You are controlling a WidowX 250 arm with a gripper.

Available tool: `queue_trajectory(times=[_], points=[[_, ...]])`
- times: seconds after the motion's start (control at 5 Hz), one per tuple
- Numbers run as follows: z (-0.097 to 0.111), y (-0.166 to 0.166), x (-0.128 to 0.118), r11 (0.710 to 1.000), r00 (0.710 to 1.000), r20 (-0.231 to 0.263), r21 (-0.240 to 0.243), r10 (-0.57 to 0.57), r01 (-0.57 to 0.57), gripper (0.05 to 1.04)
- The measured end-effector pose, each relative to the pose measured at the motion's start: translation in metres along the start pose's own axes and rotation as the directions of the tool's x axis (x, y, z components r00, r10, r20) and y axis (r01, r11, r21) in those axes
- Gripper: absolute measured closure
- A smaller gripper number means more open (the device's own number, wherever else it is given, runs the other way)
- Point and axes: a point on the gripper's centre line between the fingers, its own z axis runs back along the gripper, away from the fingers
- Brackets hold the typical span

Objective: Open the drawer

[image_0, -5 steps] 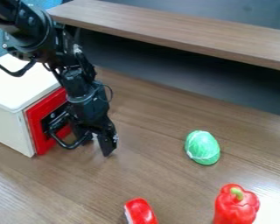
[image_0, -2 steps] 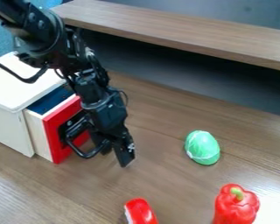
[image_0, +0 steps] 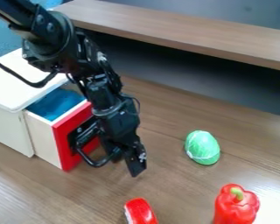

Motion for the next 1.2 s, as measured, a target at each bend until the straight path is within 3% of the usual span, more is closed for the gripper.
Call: queue_trajectory(times=[0.8, 1.2], points=[[-0.007, -0.030, 0.004, 0.999, 0.999, -0.023, -0.024, -0.043, 0.042, 0.083], [0.001, -0.028, 0.004, 1.000, 0.999, -0.022, 0.006, -0.025, 0.025, 0.083]])
